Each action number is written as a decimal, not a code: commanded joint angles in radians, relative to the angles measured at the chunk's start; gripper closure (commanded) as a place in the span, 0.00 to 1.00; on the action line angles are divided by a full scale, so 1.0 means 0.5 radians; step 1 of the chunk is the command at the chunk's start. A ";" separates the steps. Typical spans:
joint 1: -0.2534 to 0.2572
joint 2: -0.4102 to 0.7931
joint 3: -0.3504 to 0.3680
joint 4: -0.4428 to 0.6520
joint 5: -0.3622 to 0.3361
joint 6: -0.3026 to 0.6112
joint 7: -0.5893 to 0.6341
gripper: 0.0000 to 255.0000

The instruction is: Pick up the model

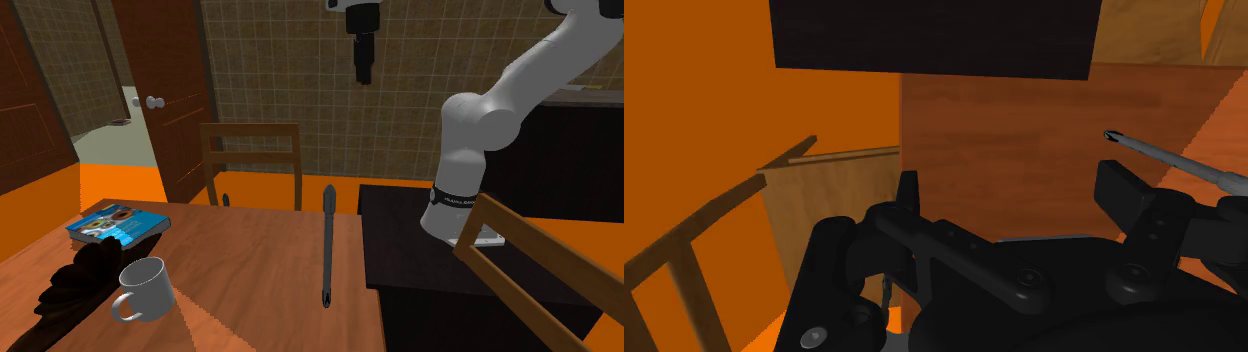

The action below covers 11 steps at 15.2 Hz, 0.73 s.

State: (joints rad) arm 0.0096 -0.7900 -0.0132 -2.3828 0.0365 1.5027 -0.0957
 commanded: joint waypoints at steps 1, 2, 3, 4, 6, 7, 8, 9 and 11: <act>0.000 0.000 0.000 0.000 0.000 0.000 0.000 0.00; 0.021 0.010 0.042 -0.018 0.027 0.038 0.032 0.00; 0.042 0.022 0.085 -0.035 0.053 0.076 0.063 0.00; 0.062 0.036 0.127 -0.049 0.079 0.115 0.094 0.00; 0.103 0.073 0.213 -0.070 0.129 0.195 0.156 0.00; 0.124 0.095 0.256 -0.078 0.152 0.236 0.187 0.00; 0.144 0.120 0.299 -0.083 0.174 0.276 0.218 0.00; 0.163 0.147 0.342 -0.087 0.195 0.318 0.249 0.00; 0.200 0.208 0.429 -0.086 0.233 0.401 0.310 0.00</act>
State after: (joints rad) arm 0.1016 -0.7006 0.1827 -2.4244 0.1451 1.6809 0.0474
